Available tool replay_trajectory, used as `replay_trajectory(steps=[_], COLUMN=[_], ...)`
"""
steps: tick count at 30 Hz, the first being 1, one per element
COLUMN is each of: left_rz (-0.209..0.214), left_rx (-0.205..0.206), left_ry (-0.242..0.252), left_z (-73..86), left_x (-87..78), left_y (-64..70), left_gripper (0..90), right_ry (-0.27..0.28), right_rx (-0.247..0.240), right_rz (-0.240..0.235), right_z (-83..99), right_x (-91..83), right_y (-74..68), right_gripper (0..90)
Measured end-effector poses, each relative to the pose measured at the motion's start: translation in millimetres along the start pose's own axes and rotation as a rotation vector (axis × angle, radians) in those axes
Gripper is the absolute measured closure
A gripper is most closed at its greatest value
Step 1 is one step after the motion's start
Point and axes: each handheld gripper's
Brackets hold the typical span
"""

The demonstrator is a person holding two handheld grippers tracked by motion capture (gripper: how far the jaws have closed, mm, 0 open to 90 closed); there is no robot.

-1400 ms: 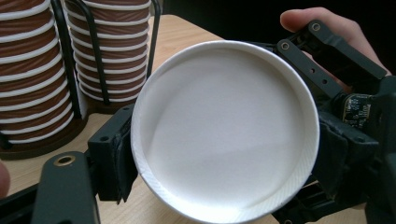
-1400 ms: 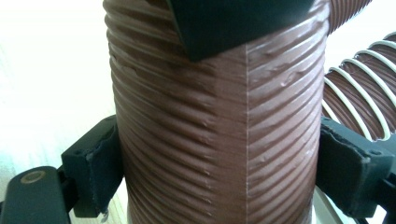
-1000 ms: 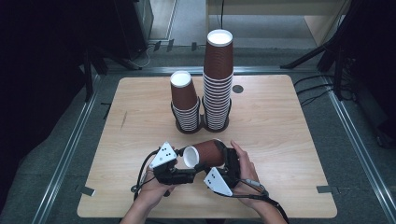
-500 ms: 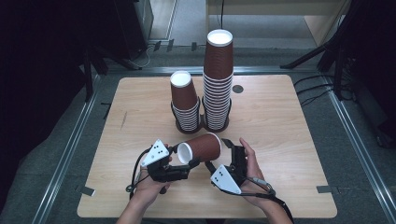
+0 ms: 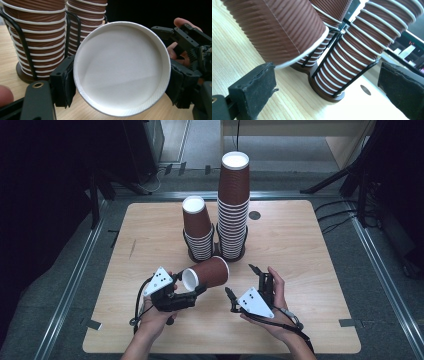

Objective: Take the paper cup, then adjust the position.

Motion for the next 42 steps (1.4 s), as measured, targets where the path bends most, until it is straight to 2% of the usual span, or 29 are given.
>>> replay_trajectory(steps=[4,8,11,22,25,27,30,31,33,35,36,38,40,42], left_rz=[-0.002,-0.003,-0.004,-0.016,-0.02,-0.018,-0.018,-0.019,-0.019,-0.021,-0.021,-0.021,-0.022,-0.025], left_rx=[-0.001,0.002,0.003,0.007,0.003,0.0,0.0,-0.001,-0.004,-0.001,-0.001,-0.002,-0.004,-0.003], left_ry=[0.008,0.008,0.002,0.029,0.035,0.042,0.049,0.052,0.059,0.063,0.064,0.065,0.068,0.069], left_z=[-0.7,-0.7,0.2,-1.0,-0.9,-1.3,-1.9,-2.0,-2.3,-2.3,-2.2,-2.2,-1.9,-1.6], left_x=[-0.2,1.3,2.5,2.3,1.0,0.1,-0.7,-0.6,-0.7,-0.7,-0.8,-0.9,-1.2,-1.6], left_y=[-0.1,0.5,0.6,2.3,1.6,0.9,0.4,0.5,0.9,1.3,1.4,1.2,0.7,0.1], left_gripper=[23.0,23.0,23.0,23.0,23.0,23.0,23.0,23.0,23.0,23.0,22.9,22.9,22.9,22.9], right_ry=[-0.014,-0.026,-0.026,-0.04,-0.042,-0.048,-0.054,-0.056,-0.092,-0.134,-0.167,-0.182,-0.173,-0.17], right_rx=[0.031,0.103,0.118,0.304,0.392,0.483,0.59,0.606,0.658,0.735,0.77,0.831,0.844,0.896], right_rz=[0.004,0.002,-0.004,-0.028,-0.044,-0.047,-0.036,-0.031,-0.008,0.002,0.002,-0.006,-0.004,-0.022], right_z=[1.0,2.8,3.5,4.5,3.6,2.7,1.4,1.0,1.2,5.4,6.5,8.3,8.6,7.3], right_x=[-0.4,-0.7,-1.0,-3.9,-3.2,-2.4,-2.1,-2.3,-2.2,-2.7,-2.7,-2.8,-2.7,-2.6], right_y=[1.0,5.6,8.3,10.3,11.5,13.1,14.6,14.4,12.5,8.7,8.1,7.6,6.6,5.8], right_gripper=[1.7,1.7,2.2,3.4,3.7,4.5,4.7,4.6,5.5,11.1,11.3,11.2,11.0,9.4])
Point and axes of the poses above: each handheld gripper's, and its own axes: x roughly forward along the jaws, z roughly out of its underside, y roughly to its right, and after that the axes turned 8 degrees about z, right-handed
